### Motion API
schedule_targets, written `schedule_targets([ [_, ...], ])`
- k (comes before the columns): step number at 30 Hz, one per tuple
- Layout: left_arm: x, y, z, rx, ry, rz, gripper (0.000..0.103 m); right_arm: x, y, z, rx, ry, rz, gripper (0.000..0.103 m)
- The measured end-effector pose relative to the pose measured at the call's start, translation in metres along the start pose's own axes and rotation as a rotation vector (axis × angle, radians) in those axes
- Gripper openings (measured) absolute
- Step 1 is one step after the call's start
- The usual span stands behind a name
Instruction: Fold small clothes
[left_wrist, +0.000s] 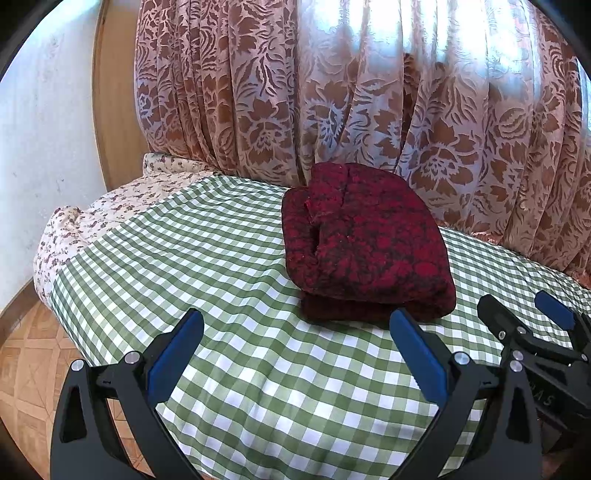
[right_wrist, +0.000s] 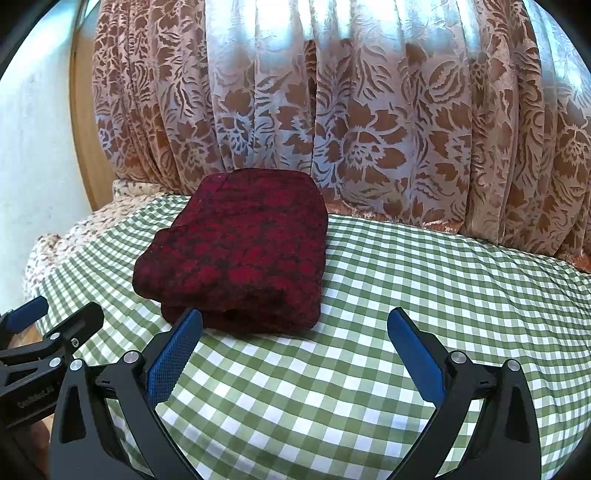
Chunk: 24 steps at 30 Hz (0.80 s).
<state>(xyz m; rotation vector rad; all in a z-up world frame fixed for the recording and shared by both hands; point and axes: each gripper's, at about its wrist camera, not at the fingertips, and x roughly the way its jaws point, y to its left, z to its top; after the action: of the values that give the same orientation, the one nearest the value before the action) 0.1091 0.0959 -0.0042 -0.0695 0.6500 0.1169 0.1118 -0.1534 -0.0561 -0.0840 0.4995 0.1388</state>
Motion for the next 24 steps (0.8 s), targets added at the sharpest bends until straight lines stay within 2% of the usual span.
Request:
schedule_targets([
  [24,-0.0068,-0.001,0.003,0.006,-0.018,0.006,0.101,0.0037,0.0009,-0.0036,-0.002,0.019,0.007,0.099],
])
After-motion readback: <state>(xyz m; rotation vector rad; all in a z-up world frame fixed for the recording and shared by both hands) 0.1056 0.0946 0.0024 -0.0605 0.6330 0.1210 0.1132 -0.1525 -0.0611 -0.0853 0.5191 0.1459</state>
